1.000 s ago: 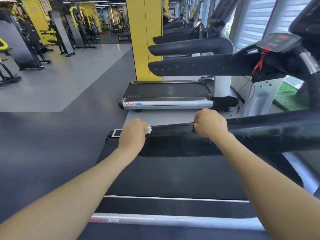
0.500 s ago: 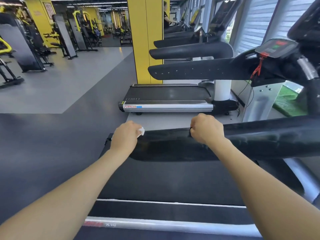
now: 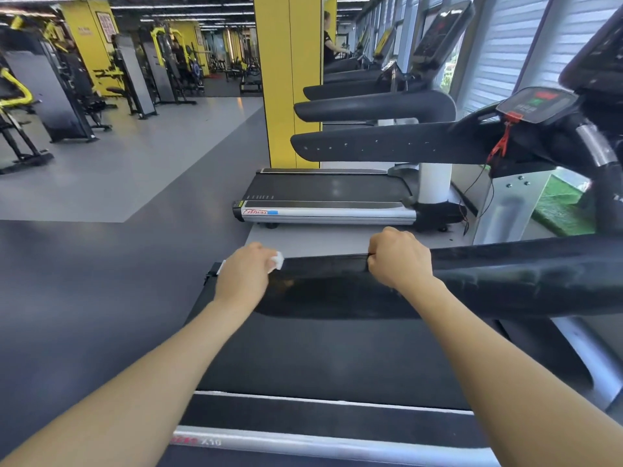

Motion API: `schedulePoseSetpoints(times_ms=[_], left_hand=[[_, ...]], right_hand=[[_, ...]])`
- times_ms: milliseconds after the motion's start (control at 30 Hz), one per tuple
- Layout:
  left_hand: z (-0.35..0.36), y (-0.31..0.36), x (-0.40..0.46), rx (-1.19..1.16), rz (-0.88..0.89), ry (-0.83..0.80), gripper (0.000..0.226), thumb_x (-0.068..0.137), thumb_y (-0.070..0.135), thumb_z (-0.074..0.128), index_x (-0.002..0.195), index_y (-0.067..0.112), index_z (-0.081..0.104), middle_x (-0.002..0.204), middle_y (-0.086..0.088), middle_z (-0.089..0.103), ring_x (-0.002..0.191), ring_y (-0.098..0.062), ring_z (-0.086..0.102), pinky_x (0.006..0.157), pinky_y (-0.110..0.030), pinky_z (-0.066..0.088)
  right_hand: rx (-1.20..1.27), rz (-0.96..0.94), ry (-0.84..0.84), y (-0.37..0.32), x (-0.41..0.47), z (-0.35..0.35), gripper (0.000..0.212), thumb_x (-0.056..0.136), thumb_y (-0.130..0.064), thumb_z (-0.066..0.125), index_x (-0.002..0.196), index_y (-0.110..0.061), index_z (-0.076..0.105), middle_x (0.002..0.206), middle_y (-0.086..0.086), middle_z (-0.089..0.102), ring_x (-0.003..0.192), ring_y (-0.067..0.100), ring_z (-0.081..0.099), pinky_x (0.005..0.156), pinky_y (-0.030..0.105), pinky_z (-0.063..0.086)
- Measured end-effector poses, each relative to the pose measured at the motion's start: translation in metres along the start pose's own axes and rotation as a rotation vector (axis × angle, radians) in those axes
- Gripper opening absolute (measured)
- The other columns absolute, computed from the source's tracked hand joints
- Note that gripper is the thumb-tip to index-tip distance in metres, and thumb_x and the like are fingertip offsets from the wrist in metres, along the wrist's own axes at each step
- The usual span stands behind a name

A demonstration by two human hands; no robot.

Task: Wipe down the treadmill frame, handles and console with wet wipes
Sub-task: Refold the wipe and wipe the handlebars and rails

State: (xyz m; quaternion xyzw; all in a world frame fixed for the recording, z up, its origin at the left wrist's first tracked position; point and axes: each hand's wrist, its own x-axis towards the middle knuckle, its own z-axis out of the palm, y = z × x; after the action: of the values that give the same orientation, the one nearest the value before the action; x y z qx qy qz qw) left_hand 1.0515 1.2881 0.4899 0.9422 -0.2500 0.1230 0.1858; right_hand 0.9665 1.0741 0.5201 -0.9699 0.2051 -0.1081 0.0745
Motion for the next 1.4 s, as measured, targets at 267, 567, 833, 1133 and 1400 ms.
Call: schedulePoseSetpoints(times_ms=[267, 567, 833, 1133, 1400], left_hand=[[0.02, 0.059, -0.001, -0.026, 0.028, 0.008, 0.022, 0.091, 0.005, 0.044, 0.08, 0.013, 0.061, 0.081, -0.003, 0.043, 0.072, -0.024, 0.042, 0.059, -0.03, 0.026], [-0.001, -0.028, 0.005, -0.038, -0.146, -0.04, 0.019, 0.081, -0.002, 0.044, 0.068, 0.011, 0.049, 0.074, -0.002, 0.036, 0.069, -0.026, 0.039, 0.049, -0.027, 0.017], [0.013, 0.02, -0.001, -0.028, -0.036, -0.029, 0.019, 0.087, 0.004, 0.044, 0.079, 0.013, 0.06, 0.071, 0.003, 0.026, 0.07, -0.019, 0.034, 0.047, -0.027, 0.012], [0.001, -0.052, 0.021, -0.09, -0.128, -0.049, 0.017, 0.083, 0.002, 0.047, 0.073, 0.012, 0.055, 0.084, -0.009, 0.043, 0.072, -0.026, 0.04, 0.059, -0.028, 0.024], [0.017, -0.051, -0.009, -0.311, -0.18, 0.094, 0.004, 0.07, 0.022, 0.037, 0.071, 0.022, 0.04, 0.077, -0.003, 0.037, 0.068, -0.019, 0.027, 0.056, -0.028, 0.018]], right_hand=[[-0.045, 0.004, 0.031, -0.004, -0.002, 0.003, 0.02, 0.087, -0.01, 0.047, 0.097, -0.014, 0.064, 0.097, 0.002, 0.049, 0.099, 0.027, 0.046, 0.066, 0.03, 0.035], [-0.202, 0.01, 0.043, -0.021, -0.008, 0.007, 0.015, 0.087, -0.008, 0.048, 0.1, -0.012, 0.057, 0.103, 0.003, 0.05, 0.09, 0.024, 0.04, 0.062, 0.03, 0.034], [-0.181, 0.056, 0.003, -0.033, -0.001, 0.006, 0.017, 0.085, -0.007, 0.048, 0.097, -0.012, 0.059, 0.105, 0.005, 0.053, 0.098, 0.028, 0.046, 0.064, 0.03, 0.036], [-0.054, -0.083, -0.084, -0.087, 0.004, 0.019, 0.022, 0.083, -0.004, 0.048, 0.099, -0.012, 0.062, 0.099, 0.002, 0.049, 0.103, 0.028, 0.049, 0.065, 0.03, 0.036], [-0.052, -0.116, -0.079, -0.083, -0.001, 0.018, 0.026, 0.085, -0.01, 0.051, 0.108, -0.013, 0.064, 0.109, 0.004, 0.053, 0.106, 0.028, 0.049, 0.069, 0.03, 0.039]])
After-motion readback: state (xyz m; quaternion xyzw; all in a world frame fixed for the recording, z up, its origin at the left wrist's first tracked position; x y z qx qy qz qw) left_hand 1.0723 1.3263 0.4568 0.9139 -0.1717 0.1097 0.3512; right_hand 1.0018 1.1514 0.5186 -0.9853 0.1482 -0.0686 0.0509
